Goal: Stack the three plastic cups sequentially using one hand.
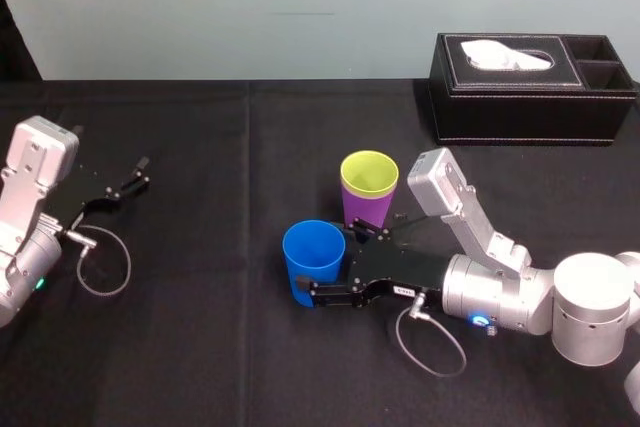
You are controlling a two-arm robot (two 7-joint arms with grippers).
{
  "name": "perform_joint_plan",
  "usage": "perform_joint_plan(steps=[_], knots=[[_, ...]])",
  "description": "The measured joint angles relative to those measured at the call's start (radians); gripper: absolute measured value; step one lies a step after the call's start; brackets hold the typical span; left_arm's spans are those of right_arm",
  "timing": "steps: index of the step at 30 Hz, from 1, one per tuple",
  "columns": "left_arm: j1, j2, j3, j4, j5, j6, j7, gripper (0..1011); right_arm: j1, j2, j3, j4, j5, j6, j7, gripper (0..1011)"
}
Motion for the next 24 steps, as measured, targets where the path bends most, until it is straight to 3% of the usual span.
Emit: perform_joint_plan(steps=[21, 24], knots=[[0.000, 0.000, 0.000, 0.000, 0.000, 0.000, 0.000, 1011, 0.002, -0.024, 0.000, 0.019, -0.008, -0.009, -0.005, 998], [0.000, 0.000, 0.000, 0.000, 0.000, 0.000, 0.000, 1011, 0.002, -0.023, 0.000, 0.019, -0.008, -0.009, -0.005, 946]])
